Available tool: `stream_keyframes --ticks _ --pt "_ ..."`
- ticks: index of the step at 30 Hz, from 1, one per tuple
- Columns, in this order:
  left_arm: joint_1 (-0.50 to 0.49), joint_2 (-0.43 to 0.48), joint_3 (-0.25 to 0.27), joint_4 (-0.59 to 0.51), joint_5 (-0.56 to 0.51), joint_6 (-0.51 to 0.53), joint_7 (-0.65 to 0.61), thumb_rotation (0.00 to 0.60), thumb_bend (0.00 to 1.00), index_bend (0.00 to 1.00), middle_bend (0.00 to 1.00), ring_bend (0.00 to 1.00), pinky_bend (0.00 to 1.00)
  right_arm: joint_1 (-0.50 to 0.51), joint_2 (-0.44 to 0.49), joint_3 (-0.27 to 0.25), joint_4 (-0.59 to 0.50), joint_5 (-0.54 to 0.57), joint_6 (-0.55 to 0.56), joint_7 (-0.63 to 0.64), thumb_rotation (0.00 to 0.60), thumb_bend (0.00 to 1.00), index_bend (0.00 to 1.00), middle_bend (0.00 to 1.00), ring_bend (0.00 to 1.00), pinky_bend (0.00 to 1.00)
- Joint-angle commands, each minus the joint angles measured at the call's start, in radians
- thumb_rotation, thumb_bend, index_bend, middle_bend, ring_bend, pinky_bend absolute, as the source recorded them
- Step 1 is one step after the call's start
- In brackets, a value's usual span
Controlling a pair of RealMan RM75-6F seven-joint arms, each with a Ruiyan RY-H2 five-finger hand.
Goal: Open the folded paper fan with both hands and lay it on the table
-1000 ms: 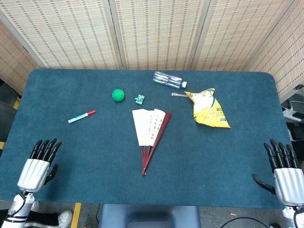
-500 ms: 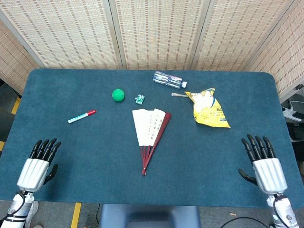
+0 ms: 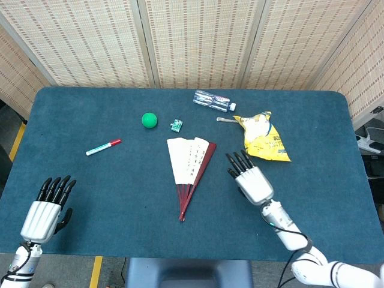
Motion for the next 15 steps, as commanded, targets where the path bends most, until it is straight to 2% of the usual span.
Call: stream_keyframes --ticks 1,8,15 --pt "0.0 0.002 0.0 -0.001 0.0 -0.001 -0.005 0.6 0.47 0.0 0.0 0.0 0.04 0.07 -0.116 0.023 0.117 0.029 -0.053 0.015 0.6 0.18 0.32 0.0 0.0 0.0" --pt "-0.003 0.007 -0.003 -0.003 -0.007 -0.008 -0.011 0.6 0.47 0.0 0.0 0.0 0.04 0.155 -0.252 0.039 0.269 0.069 -0.093 0.023 0.6 0.2 0.34 0.0 0.0 0.0" --pt "-0.004 0.004 -0.008 0.001 -0.011 -0.006 -0.013 0.6 0.47 0.0 0.0 0.0 0.05 0.214 -0.358 0.043 0.392 0.088 -0.088 0.079 0.6 0.22 0.37 0.0 0.0 0.0"
